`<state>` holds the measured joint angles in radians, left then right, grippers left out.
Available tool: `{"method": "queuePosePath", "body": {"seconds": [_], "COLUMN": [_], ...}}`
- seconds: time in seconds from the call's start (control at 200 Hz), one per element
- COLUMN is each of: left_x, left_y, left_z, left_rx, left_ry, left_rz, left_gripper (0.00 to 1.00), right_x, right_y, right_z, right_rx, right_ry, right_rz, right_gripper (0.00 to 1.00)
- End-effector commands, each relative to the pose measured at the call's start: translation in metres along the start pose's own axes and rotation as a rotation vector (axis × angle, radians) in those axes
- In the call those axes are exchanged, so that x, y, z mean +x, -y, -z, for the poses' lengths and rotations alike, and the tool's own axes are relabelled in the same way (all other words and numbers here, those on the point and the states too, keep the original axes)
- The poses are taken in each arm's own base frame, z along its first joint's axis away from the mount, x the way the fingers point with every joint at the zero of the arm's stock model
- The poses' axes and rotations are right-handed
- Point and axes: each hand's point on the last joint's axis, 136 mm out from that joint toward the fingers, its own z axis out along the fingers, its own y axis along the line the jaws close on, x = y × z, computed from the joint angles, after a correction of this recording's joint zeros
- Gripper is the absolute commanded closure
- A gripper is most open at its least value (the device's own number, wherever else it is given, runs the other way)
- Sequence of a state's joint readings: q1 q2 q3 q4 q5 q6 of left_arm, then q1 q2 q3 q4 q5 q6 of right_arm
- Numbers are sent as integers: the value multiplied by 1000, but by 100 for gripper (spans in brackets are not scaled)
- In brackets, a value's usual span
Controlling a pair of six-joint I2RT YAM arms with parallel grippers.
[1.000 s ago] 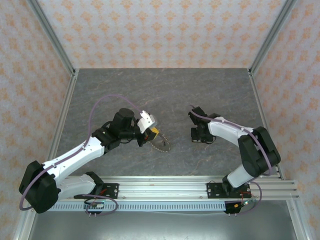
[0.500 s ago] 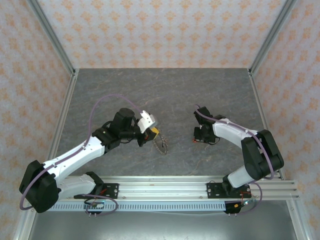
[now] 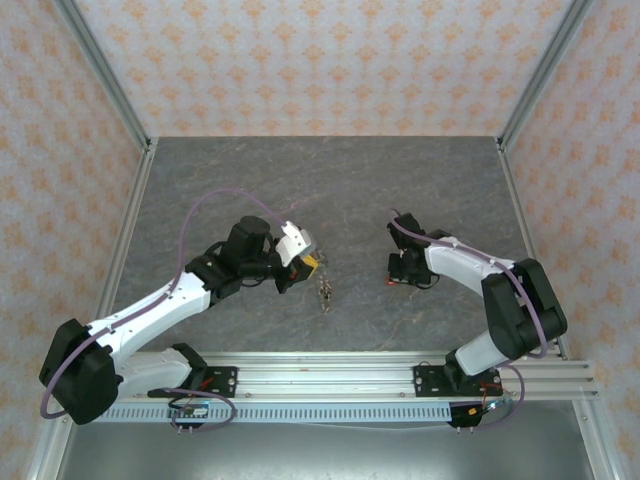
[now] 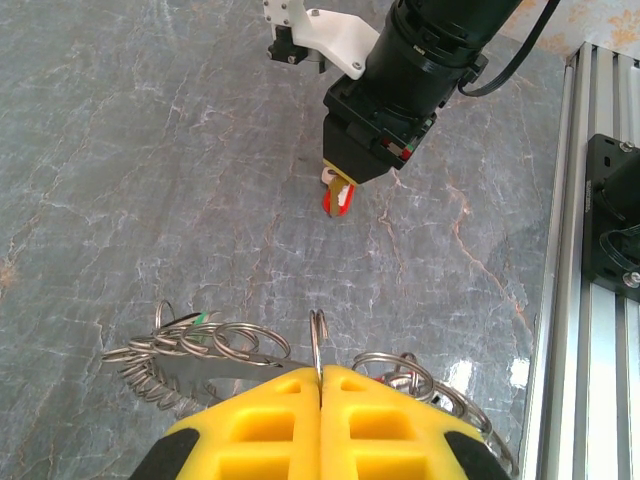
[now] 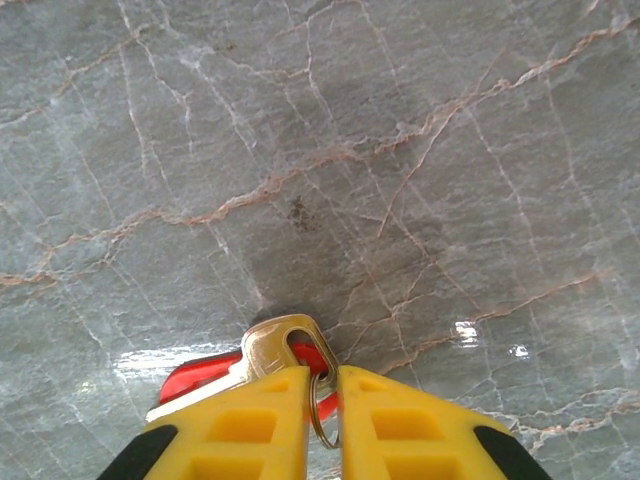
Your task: Put the keys on the keyring
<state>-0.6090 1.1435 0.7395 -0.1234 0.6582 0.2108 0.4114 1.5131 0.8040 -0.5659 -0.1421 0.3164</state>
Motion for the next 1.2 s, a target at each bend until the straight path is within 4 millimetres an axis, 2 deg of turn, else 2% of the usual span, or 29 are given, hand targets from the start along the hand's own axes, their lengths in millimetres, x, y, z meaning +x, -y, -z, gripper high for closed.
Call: {"method": "queuePosePath", "body": {"seconds": [0.0,0.12,0.27,0.44,0.551,0.801,1.196], "left_x": [-22,-22,-22,-22,-23,-23,-24], "left_y": [6,6,6,6,6,7,7], "left_z": [5,5,5,5,5,4,4], "left_rx": [23,23,23,26,26,30,33], "left_ry": [49,49,50,50,52,51,53], "left_rz": [-41,-41,-42,-39,-41,-39,-41], "left_gripper": [100,100,100,100,100,100,100], "right_x": [-5,-5,-5,-4,-4,-5,-7], "right_y": [3,0,5,7,9,8,10], "right_z": [-1,0,5,8,10,14,11], "right_rx": [20,3,28,34,43,37,49], "right_ry": [8,8,20,21,17,20,30], "right_rz": [0,-1,1,9,11,18,24], "right_gripper": [86,88,89,89,84,86,87]}}
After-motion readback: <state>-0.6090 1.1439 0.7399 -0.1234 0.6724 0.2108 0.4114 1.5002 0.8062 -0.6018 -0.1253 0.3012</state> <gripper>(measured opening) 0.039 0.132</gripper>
